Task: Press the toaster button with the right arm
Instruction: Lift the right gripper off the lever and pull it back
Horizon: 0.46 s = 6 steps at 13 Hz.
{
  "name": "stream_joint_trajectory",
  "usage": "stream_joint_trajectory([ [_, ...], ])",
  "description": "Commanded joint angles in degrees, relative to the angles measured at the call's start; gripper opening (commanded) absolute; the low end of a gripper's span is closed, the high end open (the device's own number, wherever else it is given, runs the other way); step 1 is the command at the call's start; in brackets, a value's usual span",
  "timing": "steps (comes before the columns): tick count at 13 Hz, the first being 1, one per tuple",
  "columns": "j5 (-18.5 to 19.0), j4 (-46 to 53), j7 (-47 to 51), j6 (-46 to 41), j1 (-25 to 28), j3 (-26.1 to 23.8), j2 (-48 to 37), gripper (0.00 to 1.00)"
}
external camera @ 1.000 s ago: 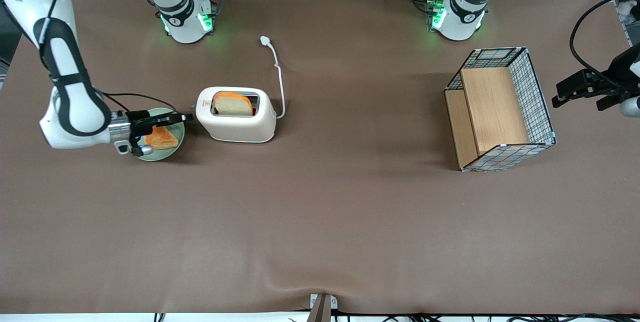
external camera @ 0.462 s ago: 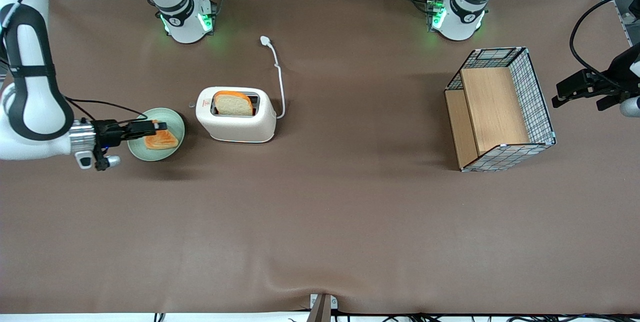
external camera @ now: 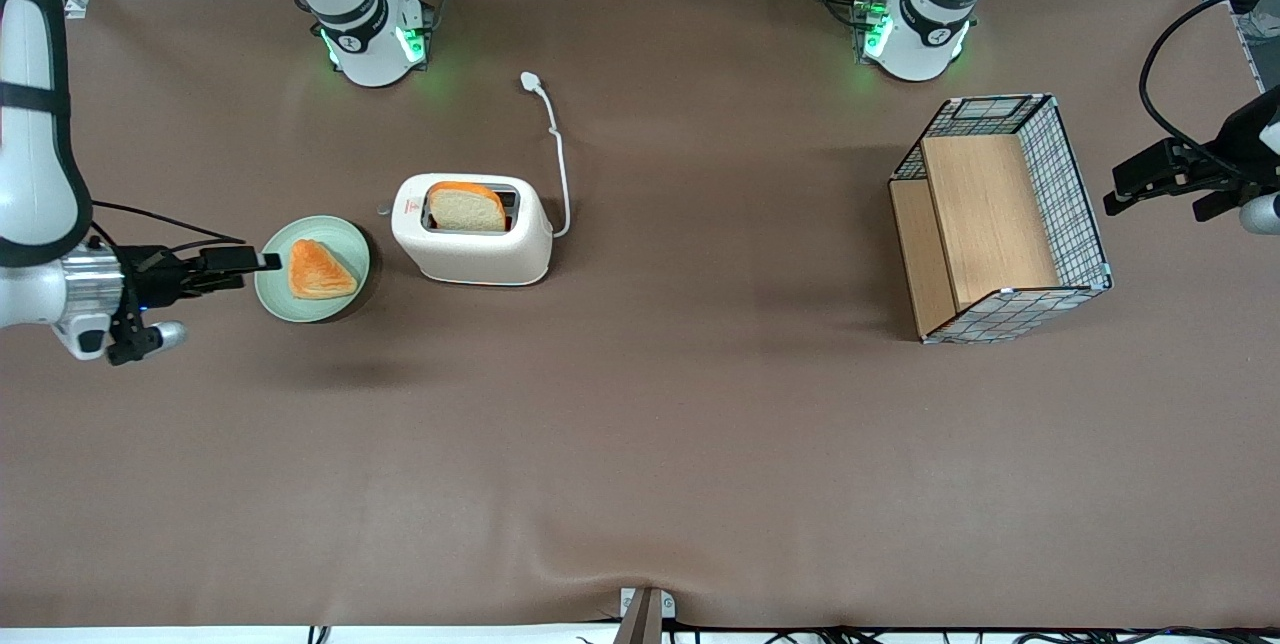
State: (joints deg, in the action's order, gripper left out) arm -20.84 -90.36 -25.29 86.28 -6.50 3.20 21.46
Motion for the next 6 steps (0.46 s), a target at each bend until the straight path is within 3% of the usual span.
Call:
stream_joint_trajectory([
  [1, 7.7, 2.5, 4.1, -0.8, 2.8, -0.1, -4.0, 1.00],
  [3, 12.0, 5.1, 7.1, -1.0, 3.8, -0.2, -5.7, 1.00],
  [6, 15.4, 7.7, 7.7, -1.0, 3.8, -0.2, -8.7, 1.00],
])
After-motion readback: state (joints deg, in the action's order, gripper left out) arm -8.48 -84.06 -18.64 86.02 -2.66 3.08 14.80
